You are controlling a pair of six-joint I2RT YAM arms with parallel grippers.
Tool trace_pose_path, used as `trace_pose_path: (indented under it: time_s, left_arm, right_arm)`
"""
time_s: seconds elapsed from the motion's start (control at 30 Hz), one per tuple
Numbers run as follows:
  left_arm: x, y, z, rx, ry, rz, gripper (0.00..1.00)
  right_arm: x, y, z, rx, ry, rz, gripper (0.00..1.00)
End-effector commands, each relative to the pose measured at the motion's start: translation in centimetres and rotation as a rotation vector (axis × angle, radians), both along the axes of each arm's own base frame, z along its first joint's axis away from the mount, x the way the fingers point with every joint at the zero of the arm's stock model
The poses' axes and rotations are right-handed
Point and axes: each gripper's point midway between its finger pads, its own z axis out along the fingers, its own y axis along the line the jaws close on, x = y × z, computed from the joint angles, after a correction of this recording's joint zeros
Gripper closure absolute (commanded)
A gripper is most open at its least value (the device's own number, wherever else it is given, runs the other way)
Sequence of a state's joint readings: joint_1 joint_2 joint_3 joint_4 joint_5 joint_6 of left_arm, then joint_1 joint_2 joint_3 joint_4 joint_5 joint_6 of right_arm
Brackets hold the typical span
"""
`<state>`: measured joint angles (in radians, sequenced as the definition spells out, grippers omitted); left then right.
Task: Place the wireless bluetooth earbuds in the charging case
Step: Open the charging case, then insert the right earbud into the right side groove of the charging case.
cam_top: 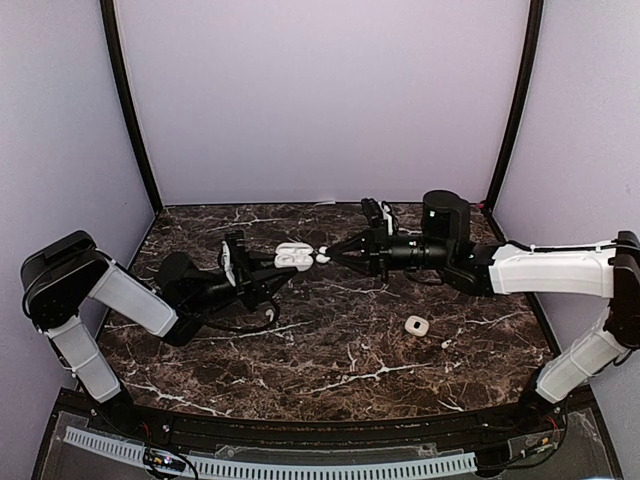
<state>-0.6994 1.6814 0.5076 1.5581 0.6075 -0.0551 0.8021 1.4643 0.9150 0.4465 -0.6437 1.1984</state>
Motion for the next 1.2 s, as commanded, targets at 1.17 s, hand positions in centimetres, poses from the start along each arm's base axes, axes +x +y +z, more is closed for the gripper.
trace_pose_path:
  time_s: [1.17]
  left_arm:
    - [-0.8, -2.0, -1.0, -0.039, -0.264, -0.008, 1.0]
  right_arm:
    - [-0.6, 0.3, -4.5, -0.221, 0.913, -0.499, 1.0]
